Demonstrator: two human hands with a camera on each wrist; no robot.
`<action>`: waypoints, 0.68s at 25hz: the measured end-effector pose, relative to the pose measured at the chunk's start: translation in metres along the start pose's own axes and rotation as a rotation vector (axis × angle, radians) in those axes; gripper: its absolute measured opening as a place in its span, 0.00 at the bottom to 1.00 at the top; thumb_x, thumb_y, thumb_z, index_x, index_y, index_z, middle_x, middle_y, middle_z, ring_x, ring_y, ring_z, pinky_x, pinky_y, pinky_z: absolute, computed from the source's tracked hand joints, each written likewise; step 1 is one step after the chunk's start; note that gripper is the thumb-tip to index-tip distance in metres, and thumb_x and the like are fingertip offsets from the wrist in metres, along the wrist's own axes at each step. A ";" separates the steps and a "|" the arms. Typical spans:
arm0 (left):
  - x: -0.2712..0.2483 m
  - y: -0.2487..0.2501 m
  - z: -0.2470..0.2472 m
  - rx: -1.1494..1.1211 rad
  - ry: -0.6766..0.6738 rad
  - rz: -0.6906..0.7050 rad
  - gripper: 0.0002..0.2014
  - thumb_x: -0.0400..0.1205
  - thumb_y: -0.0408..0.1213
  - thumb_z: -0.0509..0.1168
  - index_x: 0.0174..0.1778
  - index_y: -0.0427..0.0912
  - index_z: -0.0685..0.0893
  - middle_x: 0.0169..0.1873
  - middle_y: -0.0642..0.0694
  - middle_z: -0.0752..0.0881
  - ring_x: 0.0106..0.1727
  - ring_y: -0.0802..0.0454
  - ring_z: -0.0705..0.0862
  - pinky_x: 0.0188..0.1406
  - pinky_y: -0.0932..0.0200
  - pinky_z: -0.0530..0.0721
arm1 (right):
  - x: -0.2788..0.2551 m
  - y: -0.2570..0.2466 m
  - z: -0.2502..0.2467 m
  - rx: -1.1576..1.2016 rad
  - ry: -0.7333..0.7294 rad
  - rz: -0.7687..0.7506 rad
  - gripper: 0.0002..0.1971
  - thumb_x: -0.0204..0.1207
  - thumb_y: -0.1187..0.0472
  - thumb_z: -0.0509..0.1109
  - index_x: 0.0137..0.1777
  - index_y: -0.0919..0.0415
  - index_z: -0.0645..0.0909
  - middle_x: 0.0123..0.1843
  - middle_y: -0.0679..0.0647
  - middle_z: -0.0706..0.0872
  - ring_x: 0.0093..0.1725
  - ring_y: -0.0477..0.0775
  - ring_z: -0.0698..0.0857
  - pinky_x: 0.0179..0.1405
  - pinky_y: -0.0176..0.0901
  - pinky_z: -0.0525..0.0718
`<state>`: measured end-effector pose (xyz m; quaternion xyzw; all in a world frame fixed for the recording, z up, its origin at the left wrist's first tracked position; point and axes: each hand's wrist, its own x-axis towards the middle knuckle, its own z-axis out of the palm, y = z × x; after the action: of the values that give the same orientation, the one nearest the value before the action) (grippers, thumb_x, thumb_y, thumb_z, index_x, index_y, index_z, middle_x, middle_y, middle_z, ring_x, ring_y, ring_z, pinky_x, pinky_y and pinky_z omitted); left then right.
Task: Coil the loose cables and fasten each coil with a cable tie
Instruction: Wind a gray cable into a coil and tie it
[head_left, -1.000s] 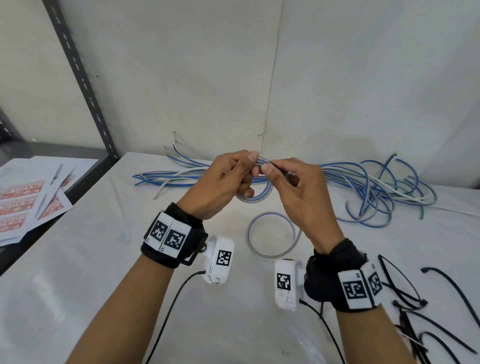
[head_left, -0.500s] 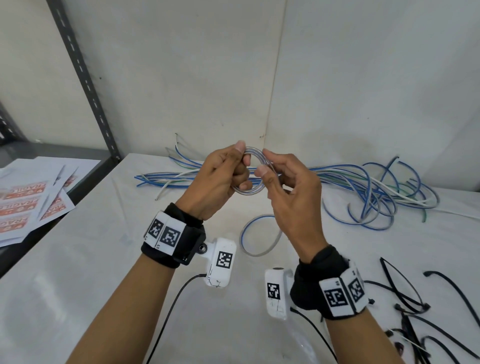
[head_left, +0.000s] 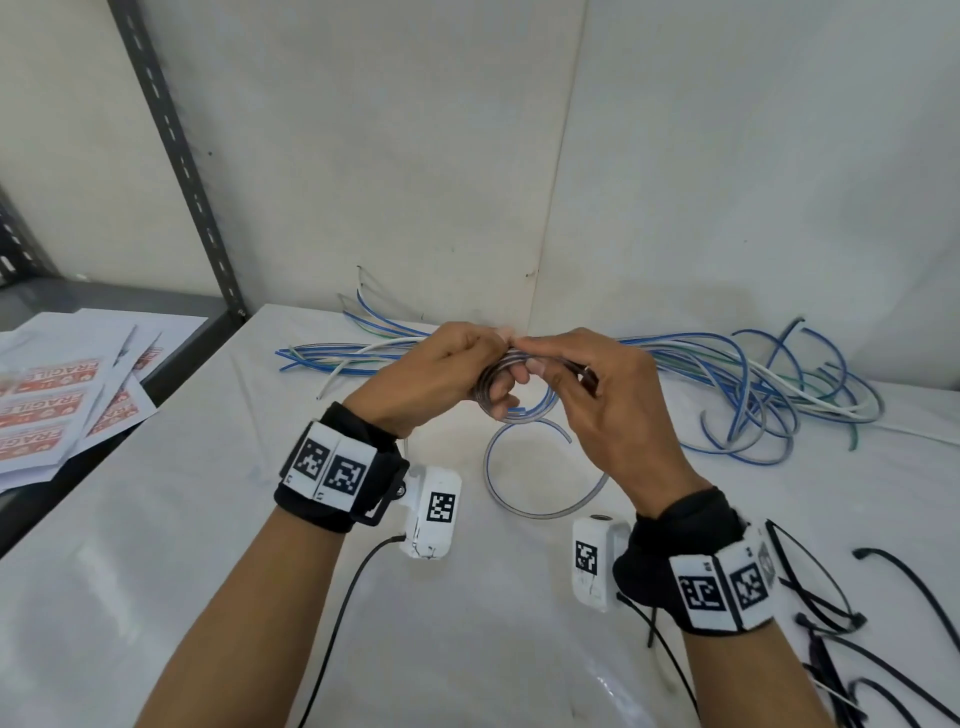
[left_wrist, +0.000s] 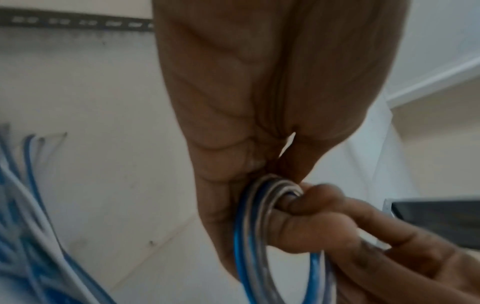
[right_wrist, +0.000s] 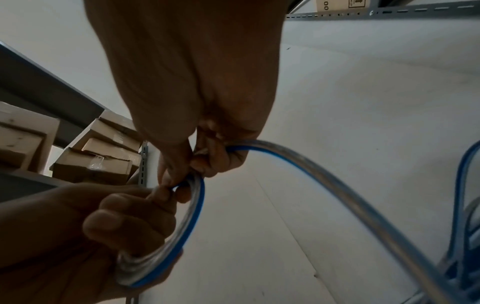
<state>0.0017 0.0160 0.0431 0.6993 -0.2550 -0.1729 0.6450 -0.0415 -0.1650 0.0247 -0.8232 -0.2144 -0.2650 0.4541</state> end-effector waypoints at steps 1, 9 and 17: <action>0.000 -0.001 0.000 0.003 -0.001 0.020 0.22 0.95 0.37 0.48 0.46 0.29 0.83 0.26 0.50 0.70 0.26 0.53 0.72 0.56 0.47 0.87 | 0.000 0.000 -0.001 -0.002 0.002 -0.008 0.18 0.82 0.69 0.72 0.60 0.43 0.87 0.47 0.41 0.90 0.45 0.39 0.85 0.42 0.24 0.73; 0.010 -0.001 0.004 -0.283 0.290 0.113 0.20 0.95 0.41 0.49 0.39 0.38 0.75 0.21 0.56 0.64 0.21 0.59 0.63 0.29 0.63 0.75 | -0.001 -0.004 0.014 0.241 0.297 0.162 0.01 0.84 0.61 0.73 0.52 0.56 0.86 0.44 0.51 0.92 0.39 0.46 0.87 0.37 0.42 0.83; 0.015 -0.005 0.011 -0.322 0.333 0.199 0.21 0.94 0.46 0.51 0.40 0.39 0.77 0.23 0.55 0.63 0.23 0.58 0.63 0.38 0.58 0.77 | -0.001 -0.006 0.026 0.435 0.382 0.244 0.05 0.78 0.68 0.78 0.47 0.64 0.84 0.39 0.62 0.90 0.32 0.54 0.85 0.23 0.43 0.78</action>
<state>0.0084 -0.0014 0.0385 0.5778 -0.1821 -0.0294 0.7951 -0.0395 -0.1399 0.0159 -0.6617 -0.0763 -0.3065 0.6799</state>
